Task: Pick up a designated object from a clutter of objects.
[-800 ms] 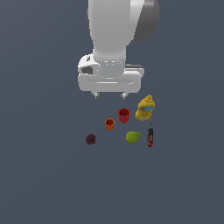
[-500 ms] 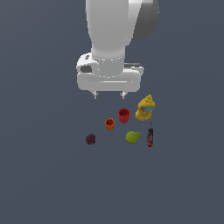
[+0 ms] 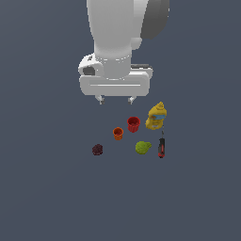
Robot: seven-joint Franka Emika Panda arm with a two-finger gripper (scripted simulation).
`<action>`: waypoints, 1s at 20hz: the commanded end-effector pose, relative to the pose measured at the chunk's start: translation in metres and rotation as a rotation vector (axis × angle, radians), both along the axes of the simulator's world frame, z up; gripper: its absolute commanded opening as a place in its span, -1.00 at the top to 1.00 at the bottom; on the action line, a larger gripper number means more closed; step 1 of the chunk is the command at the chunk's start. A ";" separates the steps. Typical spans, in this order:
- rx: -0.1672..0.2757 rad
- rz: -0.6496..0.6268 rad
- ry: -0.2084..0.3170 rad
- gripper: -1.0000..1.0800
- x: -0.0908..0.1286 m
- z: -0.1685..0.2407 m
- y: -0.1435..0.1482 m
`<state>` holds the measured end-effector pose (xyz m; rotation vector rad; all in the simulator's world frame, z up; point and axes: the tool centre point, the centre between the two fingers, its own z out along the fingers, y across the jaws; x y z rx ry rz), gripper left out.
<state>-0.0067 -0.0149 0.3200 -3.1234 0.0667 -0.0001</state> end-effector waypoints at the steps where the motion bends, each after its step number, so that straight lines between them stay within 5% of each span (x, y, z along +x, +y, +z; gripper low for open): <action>1: 0.000 0.001 0.000 -0.92 0.001 -0.001 -0.001; 11: -0.001 0.048 -0.001 -0.92 0.017 -0.041 -0.018; 20: -0.007 0.144 -0.003 -0.92 0.038 -0.128 -0.056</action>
